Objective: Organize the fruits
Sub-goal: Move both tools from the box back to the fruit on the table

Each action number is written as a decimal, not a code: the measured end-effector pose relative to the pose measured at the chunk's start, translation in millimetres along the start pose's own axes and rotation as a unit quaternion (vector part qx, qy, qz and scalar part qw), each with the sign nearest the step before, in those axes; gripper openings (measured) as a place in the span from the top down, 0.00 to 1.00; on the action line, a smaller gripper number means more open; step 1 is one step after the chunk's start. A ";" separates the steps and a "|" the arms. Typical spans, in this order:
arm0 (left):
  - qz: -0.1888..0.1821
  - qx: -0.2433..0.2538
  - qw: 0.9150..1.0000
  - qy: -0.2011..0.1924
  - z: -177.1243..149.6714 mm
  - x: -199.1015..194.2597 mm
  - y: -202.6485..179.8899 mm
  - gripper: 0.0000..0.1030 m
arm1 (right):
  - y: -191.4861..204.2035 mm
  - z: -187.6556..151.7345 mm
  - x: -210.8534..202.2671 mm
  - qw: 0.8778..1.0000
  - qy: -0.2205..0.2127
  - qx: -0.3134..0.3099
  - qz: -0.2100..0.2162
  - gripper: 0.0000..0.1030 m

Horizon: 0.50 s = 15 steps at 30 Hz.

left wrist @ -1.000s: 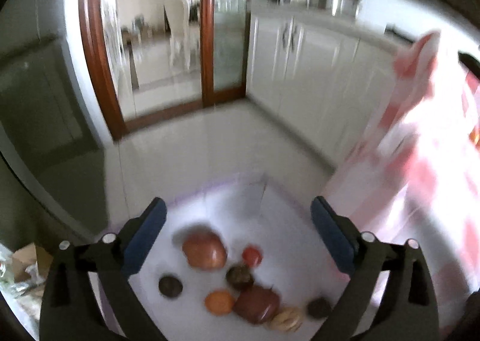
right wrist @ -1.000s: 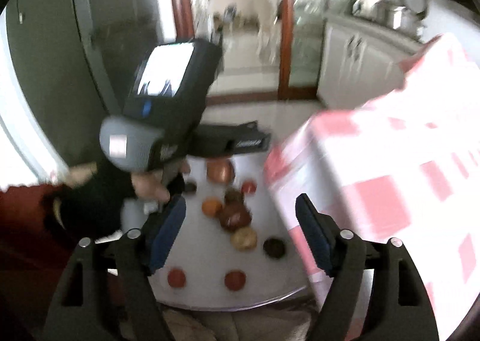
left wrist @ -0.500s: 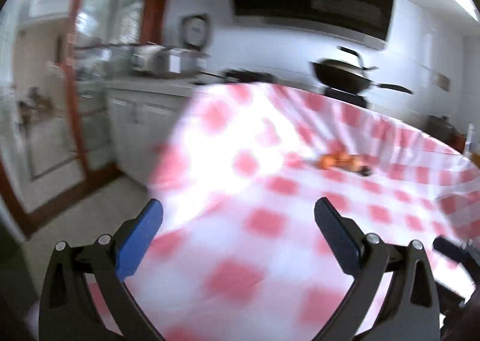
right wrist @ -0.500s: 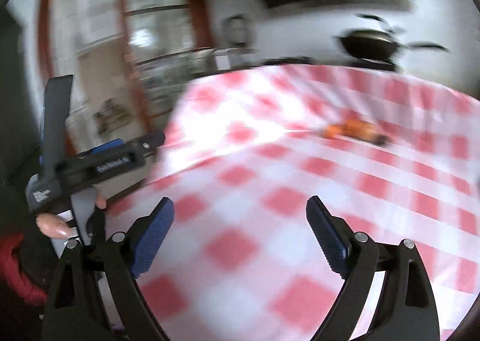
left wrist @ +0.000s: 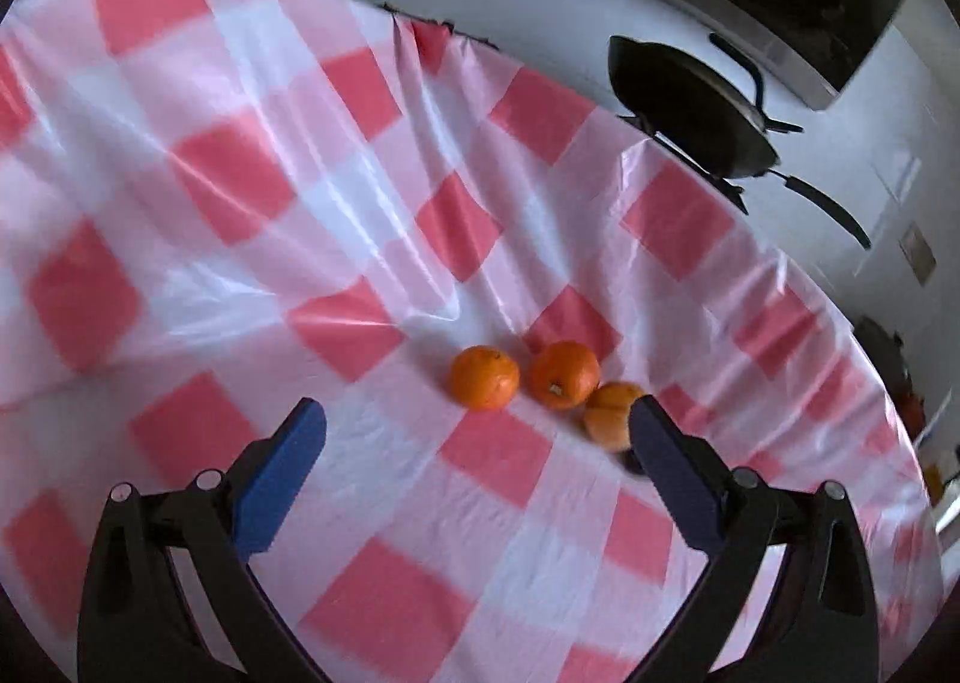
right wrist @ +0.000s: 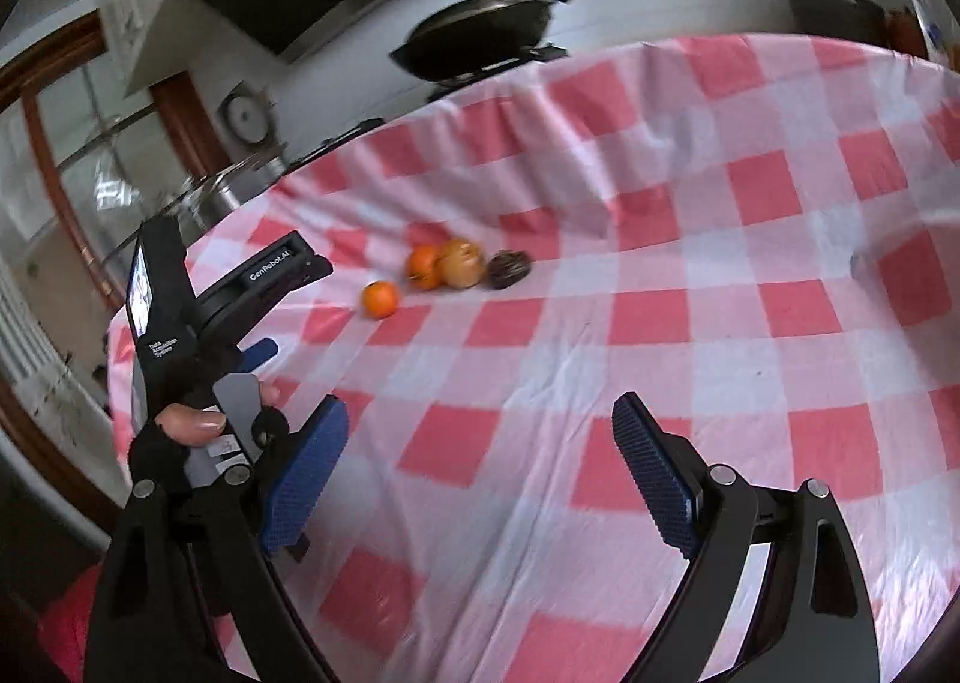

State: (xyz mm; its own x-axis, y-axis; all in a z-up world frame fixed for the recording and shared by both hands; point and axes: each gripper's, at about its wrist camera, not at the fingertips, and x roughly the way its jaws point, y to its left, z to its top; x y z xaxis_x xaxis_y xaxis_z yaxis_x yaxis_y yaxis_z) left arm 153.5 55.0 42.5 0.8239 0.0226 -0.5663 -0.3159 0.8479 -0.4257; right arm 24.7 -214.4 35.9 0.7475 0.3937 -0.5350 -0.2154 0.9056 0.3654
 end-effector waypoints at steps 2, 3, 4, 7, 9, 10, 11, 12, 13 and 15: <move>-0.009 -0.005 1.000 -0.011 5.6 12.5 -1.5 0.02 | -5.0 7.6 10.8 1.000 0.006 0.001 -0.006 0.16; -0.015 -0.001 1.000 -0.024 7.0 18.0 -1.6 0.02 | -6.8 12.3 19.9 1.000 0.010 -0.001 -0.010 0.16; -0.016 0.004 0.999 -0.031 7.0 22.5 -1.9 0.02 | -6.0 16.7 26.4 1.000 0.014 -0.005 -0.013 0.16; -0.028 -0.005 0.999 -0.025 8.8 26.4 7.3 0.02 | -1.4 32.8 57.0 0.999 0.033 -0.026 -0.027 0.16; -0.040 -0.037 0.998 -0.036 9.5 20.4 17.6 0.02 | 4.3 46.0 85.7 0.995 0.059 -0.056 -0.051 0.16; -0.042 -0.041 0.998 -0.037 10.9 18.7 20.4 0.02 | 7.7 52.3 99.1 0.993 0.067 -0.071 -0.062 0.16; -0.040 -0.043 0.998 -0.037 11.0 18.3 22.8 0.02 | 9.5 56.3 109.9 0.992 0.072 -0.082 -0.067 0.17; -0.037 -0.043 0.998 -0.036 12.5 17.6 23.3 0.02 | 12.2 62.1 126.7 0.989 0.084 -0.098 -0.073 0.21; -0.037 -0.045 0.998 -0.034 12.5 17.9 24.4 0.02 | 14.5 65.3 137.8 0.987 0.093 -0.108 -0.079 0.24; -0.033 -0.051 0.998 -0.033 13.6 18.0 25.9 0.02 | 19.0 70.5 163.8 0.981 0.116 -0.129 -0.087 0.30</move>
State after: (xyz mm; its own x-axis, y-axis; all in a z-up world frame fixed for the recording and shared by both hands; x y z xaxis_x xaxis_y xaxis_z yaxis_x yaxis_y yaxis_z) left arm 166.6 84.5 30.9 0.8727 0.0072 -0.4882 -0.3036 0.7911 -0.5311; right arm 187.3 -143.8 8.9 0.6304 0.2283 -0.7420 -0.2718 0.9602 0.0645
